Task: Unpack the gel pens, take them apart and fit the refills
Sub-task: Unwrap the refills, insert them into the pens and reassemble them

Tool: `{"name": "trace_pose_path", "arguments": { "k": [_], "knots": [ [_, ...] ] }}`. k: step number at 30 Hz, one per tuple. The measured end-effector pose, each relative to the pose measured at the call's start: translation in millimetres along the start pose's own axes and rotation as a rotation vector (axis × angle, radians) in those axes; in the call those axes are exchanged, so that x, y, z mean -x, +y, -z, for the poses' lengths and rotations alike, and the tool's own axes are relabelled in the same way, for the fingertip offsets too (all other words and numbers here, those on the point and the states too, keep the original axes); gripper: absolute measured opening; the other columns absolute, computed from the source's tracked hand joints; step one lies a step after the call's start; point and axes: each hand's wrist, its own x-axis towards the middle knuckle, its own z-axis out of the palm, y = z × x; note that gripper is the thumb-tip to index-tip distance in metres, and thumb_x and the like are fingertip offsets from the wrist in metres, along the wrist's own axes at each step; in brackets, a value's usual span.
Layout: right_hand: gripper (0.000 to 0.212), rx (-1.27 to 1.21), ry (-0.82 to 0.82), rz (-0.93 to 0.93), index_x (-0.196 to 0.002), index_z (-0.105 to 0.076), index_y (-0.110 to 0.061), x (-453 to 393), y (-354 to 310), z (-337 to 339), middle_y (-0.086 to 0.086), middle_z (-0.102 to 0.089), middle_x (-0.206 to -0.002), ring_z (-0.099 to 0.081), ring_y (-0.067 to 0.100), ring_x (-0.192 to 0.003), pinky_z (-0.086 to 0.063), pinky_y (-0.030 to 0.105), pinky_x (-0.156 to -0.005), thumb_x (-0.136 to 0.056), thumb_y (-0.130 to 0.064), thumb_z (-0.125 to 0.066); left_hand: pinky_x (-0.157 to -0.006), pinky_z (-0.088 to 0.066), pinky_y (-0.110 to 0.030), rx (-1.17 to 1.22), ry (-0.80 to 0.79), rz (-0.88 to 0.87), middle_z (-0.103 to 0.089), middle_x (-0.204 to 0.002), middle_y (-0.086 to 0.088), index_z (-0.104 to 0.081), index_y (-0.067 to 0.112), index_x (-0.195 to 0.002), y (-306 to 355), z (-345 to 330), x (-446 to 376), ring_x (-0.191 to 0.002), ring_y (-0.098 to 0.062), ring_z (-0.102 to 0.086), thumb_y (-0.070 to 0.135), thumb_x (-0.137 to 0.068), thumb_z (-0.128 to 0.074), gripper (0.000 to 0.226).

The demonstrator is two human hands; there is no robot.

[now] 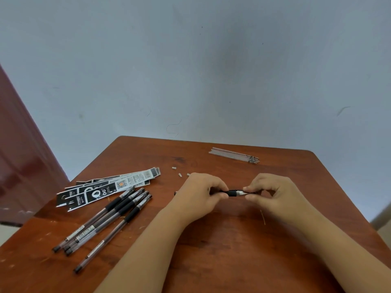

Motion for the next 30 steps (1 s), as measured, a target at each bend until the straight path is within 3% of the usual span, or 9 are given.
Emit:
{"name": "trace_pose_path", "arguments": {
  "k": [6, 10, 13, 17, 19, 22, 27, 30],
  "knots": [
    [0.034, 0.002, -0.007, 0.024, -0.084, -0.065, -0.031, 1, -4, -1, -0.028, -0.062, -0.077, -0.059, 0.005, -0.075, -0.045, 0.011, -0.066, -0.064, -0.005, -0.076, -0.062, -0.033, 0.002, 0.047, -0.019, 0.008, -0.061, -0.083, 0.006, -0.069, 0.013, -0.097, -1, -1, 2, -0.068, 0.002, -0.048, 0.016, -0.083, -0.062, 0.016],
    [0.020, 0.008, 0.062, -0.011, -0.068, -0.072, -0.017, 1, 0, -3, -0.013, -0.061, -0.063, -0.059, 0.008, -0.077, -0.046, 0.011, -0.069, -0.065, 0.003, -0.074, -0.062, -0.031, 0.003, 0.021, 0.019, 0.004, -0.063, -0.085, 0.002, -0.068, 0.012, -0.097, 0, -6, 1, -0.069, 0.000, -0.046, 0.015, -0.084, -0.061, 0.016],
    [0.015, 0.053, 0.110, -0.018, -0.079, -0.072, -0.009, 2, 1, -7, -0.015, -0.059, -0.074, -0.056, 0.002, -0.084, -0.043, 0.005, -0.072, -0.068, 0.001, -0.071, -0.065, -0.033, -0.006, -0.043, 0.050, -0.016, -0.065, -0.094, -0.001, -0.065, 0.012, -0.098, 1, -9, 0, -0.079, -0.006, -0.047, 0.016, -0.085, -0.058, 0.015],
    [0.023, 0.167, 0.079, -0.021, -0.098, -0.067, -0.011, 2, 1, -14, -0.018, -0.058, -0.085, -0.054, -0.008, -0.074, -0.038, 0.000, -0.072, -0.075, -0.005, -0.066, -0.082, -0.041, -0.026, -0.165, 0.004, 0.059, -0.063, -0.102, -0.003, -0.061, 0.013, -0.102, 2, -12, -1, -0.094, -0.017, -0.054, 0.020, -0.089, -0.053, 0.017],
    [0.035, 0.198, 0.016, -0.065, -0.114, -0.058, -0.014, 3, 1, -17, -0.008, -0.060, -0.108, -0.055, -0.001, -0.092, -0.034, 0.004, -0.081, -0.080, -0.012, -0.062, -0.086, -0.040, -0.029, -0.250, -0.010, 0.102, -0.062, -0.107, -0.004, -0.059, 0.014, -0.107, 4, -12, -1, -0.100, -0.019, -0.053, 0.021, -0.090, -0.050, 0.020],
    [0.045, 0.282, -0.097, -0.135, -0.130, -0.042, -0.019, 3, 0, -19, -0.004, -0.048, -0.134, -0.043, 0.010, -0.122, -0.029, 0.018, -0.101, -0.086, -0.022, -0.055, -0.086, -0.038, -0.029, -0.330, 0.022, 0.188, -0.059, -0.111, -0.004, -0.057, 0.016, -0.112, 7, -6, 1, -0.104, -0.020, -0.050, 0.020, -0.092, -0.045, 0.023],
    [0.038, 0.484, -0.211, -0.112, -0.127, -0.046, -0.023, 4, -1, -23, -0.005, -0.042, -0.138, -0.032, 0.010, -0.129, -0.024, 0.026, -0.107, -0.091, -0.034, -0.043, -0.090, -0.036, -0.027, -0.350, -0.027, 0.315, -0.054, -0.115, -0.004, -0.053, 0.016, -0.114, 1, 2, 28, -0.109, -0.020, -0.047, 0.012, -0.092, -0.043, 0.025],
    [0.039, 0.548, -0.242, -0.124, -0.129, -0.042, -0.026, 4, -2, -26, -0.007, -0.036, -0.141, -0.026, 0.012, -0.132, -0.022, 0.031, -0.108, -0.092, -0.036, -0.037, -0.089, -0.036, -0.027, -0.417, 0.037, 0.416, -0.054, -0.116, -0.005, -0.051, 0.014, -0.113, -5, 9, 48, -0.109, -0.020, -0.047, 0.008, -0.091, -0.039, 0.026]
  ]
}}
